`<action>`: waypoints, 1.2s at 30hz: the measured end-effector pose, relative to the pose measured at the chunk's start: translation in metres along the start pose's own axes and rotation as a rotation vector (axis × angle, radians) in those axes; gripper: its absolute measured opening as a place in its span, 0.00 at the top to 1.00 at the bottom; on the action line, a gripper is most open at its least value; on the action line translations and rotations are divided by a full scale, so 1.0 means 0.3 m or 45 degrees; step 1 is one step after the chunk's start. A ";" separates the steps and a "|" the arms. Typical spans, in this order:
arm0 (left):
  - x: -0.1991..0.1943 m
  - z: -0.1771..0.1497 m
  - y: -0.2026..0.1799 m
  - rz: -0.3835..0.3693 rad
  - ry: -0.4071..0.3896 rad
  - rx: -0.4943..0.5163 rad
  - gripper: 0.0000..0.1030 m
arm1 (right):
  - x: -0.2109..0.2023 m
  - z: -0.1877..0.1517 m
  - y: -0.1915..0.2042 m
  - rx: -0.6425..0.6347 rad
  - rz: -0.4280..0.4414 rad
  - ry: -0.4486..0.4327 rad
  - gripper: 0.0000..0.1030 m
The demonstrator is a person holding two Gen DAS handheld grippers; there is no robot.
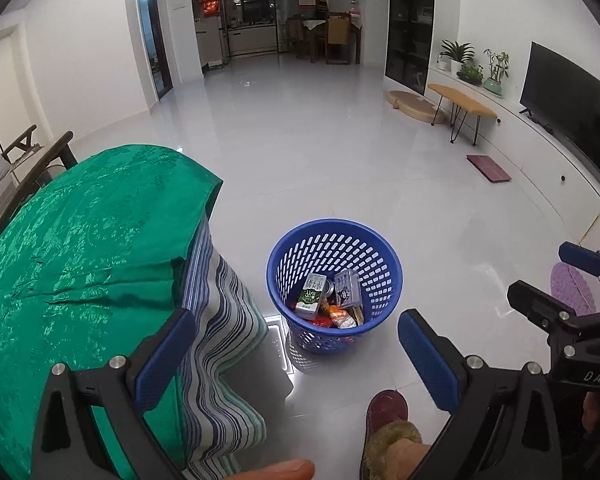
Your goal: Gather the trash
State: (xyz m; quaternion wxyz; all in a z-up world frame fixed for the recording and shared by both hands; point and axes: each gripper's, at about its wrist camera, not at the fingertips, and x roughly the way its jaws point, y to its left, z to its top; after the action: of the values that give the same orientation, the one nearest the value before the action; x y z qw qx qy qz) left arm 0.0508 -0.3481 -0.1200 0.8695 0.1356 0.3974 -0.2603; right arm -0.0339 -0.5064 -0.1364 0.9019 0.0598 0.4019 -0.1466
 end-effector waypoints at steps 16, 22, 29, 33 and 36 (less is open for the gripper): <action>-0.016 -0.003 0.020 -0.016 0.034 -0.044 0.00 | -0.003 -0.015 0.035 -0.008 0.059 0.035 0.00; -0.015 -0.003 0.020 -0.012 0.036 -0.039 0.00 | -0.004 -0.019 0.035 -0.005 0.061 0.042 0.00; -0.013 -0.007 0.016 -0.007 0.039 -0.036 0.00 | -0.005 -0.020 0.038 -0.003 0.061 0.048 0.01; -0.011 -0.008 0.017 -0.005 0.043 -0.035 0.00 | -0.005 -0.021 0.038 -0.001 0.061 0.052 0.00; -0.011 -0.007 0.017 -0.003 0.044 -0.034 0.00 | -0.005 -0.019 0.034 0.000 0.065 0.052 0.01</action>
State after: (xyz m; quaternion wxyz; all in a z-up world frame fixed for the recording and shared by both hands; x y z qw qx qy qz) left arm 0.0506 -0.3420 -0.1186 0.8639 0.1281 0.4159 -0.2537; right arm -0.0358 -0.4951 -0.1392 0.8969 0.0732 0.4186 -0.1223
